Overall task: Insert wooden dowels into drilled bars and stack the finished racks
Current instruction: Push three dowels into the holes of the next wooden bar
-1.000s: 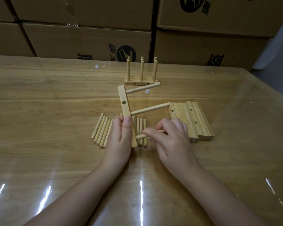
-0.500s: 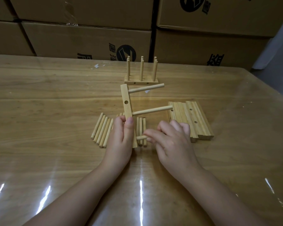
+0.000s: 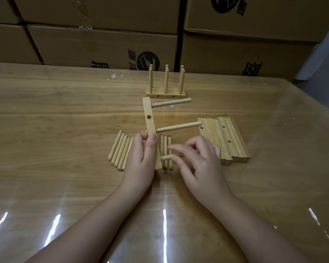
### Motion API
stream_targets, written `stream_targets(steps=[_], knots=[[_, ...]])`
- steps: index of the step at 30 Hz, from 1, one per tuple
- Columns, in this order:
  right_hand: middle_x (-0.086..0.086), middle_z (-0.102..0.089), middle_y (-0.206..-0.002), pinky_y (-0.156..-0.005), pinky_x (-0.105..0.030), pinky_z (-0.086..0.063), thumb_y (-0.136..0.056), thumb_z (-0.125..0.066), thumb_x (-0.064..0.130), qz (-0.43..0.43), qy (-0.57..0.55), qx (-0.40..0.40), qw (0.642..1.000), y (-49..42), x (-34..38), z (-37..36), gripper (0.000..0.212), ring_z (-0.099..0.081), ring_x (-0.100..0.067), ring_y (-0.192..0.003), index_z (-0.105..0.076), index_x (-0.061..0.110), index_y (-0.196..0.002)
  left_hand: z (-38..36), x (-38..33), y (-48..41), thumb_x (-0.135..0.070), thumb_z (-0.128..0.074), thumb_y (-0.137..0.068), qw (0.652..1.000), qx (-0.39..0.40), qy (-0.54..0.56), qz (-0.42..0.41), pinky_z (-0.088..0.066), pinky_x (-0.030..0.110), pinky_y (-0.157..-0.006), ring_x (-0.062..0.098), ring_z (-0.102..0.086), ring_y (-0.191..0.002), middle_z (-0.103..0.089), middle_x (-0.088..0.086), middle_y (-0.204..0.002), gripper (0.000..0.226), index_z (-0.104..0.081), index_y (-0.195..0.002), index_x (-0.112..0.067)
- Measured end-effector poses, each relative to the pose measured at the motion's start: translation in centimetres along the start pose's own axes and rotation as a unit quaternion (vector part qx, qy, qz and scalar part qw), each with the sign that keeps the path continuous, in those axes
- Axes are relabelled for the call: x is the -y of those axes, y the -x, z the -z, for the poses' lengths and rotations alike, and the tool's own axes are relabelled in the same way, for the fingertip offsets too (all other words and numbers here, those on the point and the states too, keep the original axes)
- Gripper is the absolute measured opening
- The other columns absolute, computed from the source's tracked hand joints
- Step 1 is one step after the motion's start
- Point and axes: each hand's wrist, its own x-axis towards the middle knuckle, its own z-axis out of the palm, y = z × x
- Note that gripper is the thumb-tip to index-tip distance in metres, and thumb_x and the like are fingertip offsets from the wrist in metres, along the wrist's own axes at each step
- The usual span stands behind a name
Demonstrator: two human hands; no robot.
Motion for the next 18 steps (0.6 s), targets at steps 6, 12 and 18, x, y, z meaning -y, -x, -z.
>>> stream_targets(steps=[6, 12, 18], knots=[[0.01, -0.043, -0.101, -0.083, -0.031, -0.045, -0.093, -0.04, 0.036, -0.096, -0.172, -0.095, 0.976, -0.3, -0.6, 0.2, 0.03, -0.048, -0.005, -0.094, -0.053, 0.026, -0.118, 0.0, -0.1, 0.1, -0.051, -0.033, -0.086, 1.0, -0.01, 0.007, 0.019, -0.037, 0.006, -0.061, -0.01, -0.047, -0.064, -0.048, -0.012, -0.07, 0.03, -0.049, -0.082, -0.025], [0.016, -0.05, -0.08, -0.076, -0.032, -0.04, -0.094, -0.034, 0.036, -0.12, -0.194, -0.069, 0.971, -0.4, -1.2, -0.1, 0.028, -0.051, -0.001, -0.077, -0.057, 0.02, -0.092, 0.1, -0.2, 0.1, -0.053, -0.032, -0.085, 1.0, -0.014, 0.008, 0.027, -0.038, 0.008, -0.062, -0.007, -0.047, -0.065, -0.048, -0.011, -0.071, 0.033, -0.05, -0.085, -0.025], [0.013, -0.05, -0.075, -0.072, -0.03, -0.039, -0.093, -0.035, 0.036, -0.115, -0.224, -0.079, 0.965, -0.5, -1.6, 0.1, 0.026, -0.048, -0.005, -0.071, -0.053, 0.02, -0.084, 0.2, -0.4, 0.1, -0.044, -0.033, -0.092, 0.999, -0.013, 0.027, 0.029, -0.038, 0.006, -0.062, -0.009, -0.047, -0.064, -0.048, -0.011, -0.071, 0.029, -0.052, -0.083, -0.023]])
